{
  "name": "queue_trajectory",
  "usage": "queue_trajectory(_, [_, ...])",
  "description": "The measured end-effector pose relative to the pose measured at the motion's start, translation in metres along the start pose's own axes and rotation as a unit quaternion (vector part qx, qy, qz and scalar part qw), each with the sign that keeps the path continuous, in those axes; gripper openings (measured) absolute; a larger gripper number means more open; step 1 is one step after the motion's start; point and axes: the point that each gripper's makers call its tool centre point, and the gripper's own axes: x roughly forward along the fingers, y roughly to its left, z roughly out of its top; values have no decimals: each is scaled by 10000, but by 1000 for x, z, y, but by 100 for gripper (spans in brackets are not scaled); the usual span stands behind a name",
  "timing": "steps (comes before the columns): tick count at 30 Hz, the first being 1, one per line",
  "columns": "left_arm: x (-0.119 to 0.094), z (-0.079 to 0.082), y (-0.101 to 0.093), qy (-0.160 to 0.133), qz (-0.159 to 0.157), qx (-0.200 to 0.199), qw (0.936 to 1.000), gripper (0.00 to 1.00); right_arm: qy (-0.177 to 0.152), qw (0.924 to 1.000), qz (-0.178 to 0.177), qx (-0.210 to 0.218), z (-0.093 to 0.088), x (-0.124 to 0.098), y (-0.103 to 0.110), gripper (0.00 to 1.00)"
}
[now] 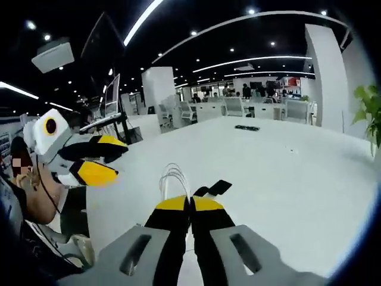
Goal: Peel open the Velcro strap on the desktop, arrange the wired earphones neatly onto it, and close the Velcro strap to secure them.
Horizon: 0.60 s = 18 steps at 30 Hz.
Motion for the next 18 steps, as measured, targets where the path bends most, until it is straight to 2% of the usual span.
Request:
queue_trajectory(2, [13,0,-2,-7,-333,-198,9992,29,-21,10000,63,-60,2,-1,5,4])
queue_trajectory(3, [20,2,-6,-99,-607,-480,9970,31,-25,9999,92,-103,2,-1,8,4])
queue_trajectory(4, [23,0,-8,-10,-742,-586,9955,34,-28,9998,106,-144,3,-3,10,4])
queue_trajectory(6, [28,-3,-10,110,-815,-425,9957,39,-33,9997,122,-217,5,-5,12,4])
queue_trajectory(8, [33,-6,-10,177,-785,-199,9966,39,-19,9996,146,-260,6,-6,15,4])
queue_trajectory(10, [38,-9,-7,241,-749,-171,9968,35,-24,9994,158,-298,7,-6,16,4])
queue_trajectory(13, [39,-10,-10,290,-850,-149,9959,23,-37,9994,141,-326,6,-6,17,4])
queue_trajectory(18, [40,-11,-16,346,-989,-149,9944,18,-39,9992,162,-362,6,-5,17,4])
